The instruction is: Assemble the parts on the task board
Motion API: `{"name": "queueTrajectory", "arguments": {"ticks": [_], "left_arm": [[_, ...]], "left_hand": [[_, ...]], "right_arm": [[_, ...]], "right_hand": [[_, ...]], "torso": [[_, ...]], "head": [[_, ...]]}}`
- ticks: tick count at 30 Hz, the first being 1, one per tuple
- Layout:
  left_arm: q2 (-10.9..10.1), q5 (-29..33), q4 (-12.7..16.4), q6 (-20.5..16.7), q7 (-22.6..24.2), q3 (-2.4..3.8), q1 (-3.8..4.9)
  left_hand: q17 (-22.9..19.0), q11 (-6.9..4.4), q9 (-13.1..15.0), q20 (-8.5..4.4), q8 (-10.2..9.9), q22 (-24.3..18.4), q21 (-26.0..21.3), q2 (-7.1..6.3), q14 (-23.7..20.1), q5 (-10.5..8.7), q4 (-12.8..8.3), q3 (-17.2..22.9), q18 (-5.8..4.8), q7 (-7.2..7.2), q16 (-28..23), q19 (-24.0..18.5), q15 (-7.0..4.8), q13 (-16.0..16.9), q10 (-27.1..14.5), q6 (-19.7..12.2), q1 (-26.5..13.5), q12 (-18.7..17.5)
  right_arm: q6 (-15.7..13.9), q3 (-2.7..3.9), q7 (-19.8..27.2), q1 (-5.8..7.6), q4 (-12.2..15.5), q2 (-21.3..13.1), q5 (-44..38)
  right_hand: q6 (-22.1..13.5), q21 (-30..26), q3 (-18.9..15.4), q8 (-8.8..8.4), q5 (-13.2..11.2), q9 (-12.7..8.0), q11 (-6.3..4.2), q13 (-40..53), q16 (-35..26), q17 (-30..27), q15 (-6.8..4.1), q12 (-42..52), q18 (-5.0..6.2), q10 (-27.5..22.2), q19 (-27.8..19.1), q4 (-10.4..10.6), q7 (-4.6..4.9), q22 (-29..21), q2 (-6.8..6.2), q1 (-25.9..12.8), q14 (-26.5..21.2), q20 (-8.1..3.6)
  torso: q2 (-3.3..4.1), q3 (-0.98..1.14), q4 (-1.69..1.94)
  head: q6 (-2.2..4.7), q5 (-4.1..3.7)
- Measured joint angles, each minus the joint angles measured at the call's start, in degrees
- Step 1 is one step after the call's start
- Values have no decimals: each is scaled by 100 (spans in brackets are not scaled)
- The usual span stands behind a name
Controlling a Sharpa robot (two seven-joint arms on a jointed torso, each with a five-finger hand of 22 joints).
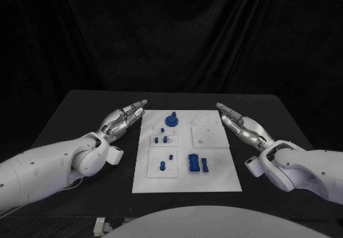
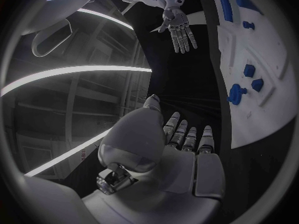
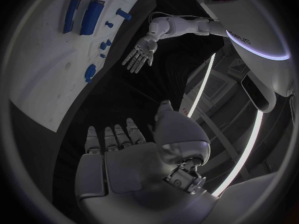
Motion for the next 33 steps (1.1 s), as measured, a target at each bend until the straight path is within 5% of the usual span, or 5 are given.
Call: {"name": "queueTrajectory", "arguments": {"ticks": [3, 11, 19, 23, 33], "left_arm": [[-2, 1, 21, -33, -24, 40, -2], [32, 103, 280, -512, -132, 324, -27], [100, 388, 700, -1630, -341, 749, -59], [132, 583, 910, -2328, -469, 960, -72], [171, 975, 1199, -3681, -752, 1222, -102]], "left_hand": [[0, -35, -56, -82, -36, -4, 0, -131, -4, -240, -176, 143, -10, -79, 0, -23, -45, -43, -66, -220, -818, -70], [0, -81, -125, -283, -100, -8, 0, -427, -10, -779, -548, 485, -228, -172, 0, -10, -92, -87, -435, -718, -2661, -461], [1, -79, -138, -633, -122, -8, 1, -628, -10, -1140, -787, 724, -327, -196, 0, -22, -92, -100, -530, -1048, -3905, -572], [2, -86, -142, -694, -122, -8, 1, -879, -10, -1302, -929, 946, -591, -213, 0, -22, -92, -104, -562, -1190, -4453, -600], [4, -83, -144, -748, -122, -7, 1, -1122, -10, -1601, -1349, 1237, -810, -209, 0, -10, -91, -105, -574, -1448, -5422, -636]], "right_arm": [[-11, 67, -6, 3, -33, 78, 39], [-142, 480, -17, 46, -291, 636, 523], [-501, 1084, -51, 123, -696, 1475, 1627], [-705, 1277, -73, 147, -843, 1755, 2207], [-1016, 1414, -118, 164, -967, 1970, 3031]], "right_hand": [[-539, 0, 501, 0, -172, -7, 4, -2, 0, 0, 0, -36, -485, -3, 1, -556, 123, 0, -573, -1380, 0, -537], [-629, 0, 1112, 0, -172, -13, 3, -2, 0, 0, 0, -36, -511, -3, 1, -852, 129, 1, -687, -3055, 0, -583], [-629, 0, 1112, 0, -172, -12, 3, -2, 0, 1, 1, -36, -511, -3, 1, -852, 129, 1, -689, -3128, 0, -583], [-629, 0, 1112, 0, -172, -12, 3, -2, 0, 1, 1, -36, -510, -3, 1, -852, 129, 2, -689, -3128, 0, -583], [-629, 1, 1112, 0, -172, -10, 3, -1, 0, 2, 1, -35, -509, -3, 1, -852, 129, 3, -689, -3128, 0, -583]], "torso": [[-1, 4, -10], [-2, 65, -115], [-5, 182, -319], [-7, 234, -415], [-9, 301, -533]], "head": [[52, 12], [435, 112], [1077, 262], [1333, 324], [1552, 383]]}}
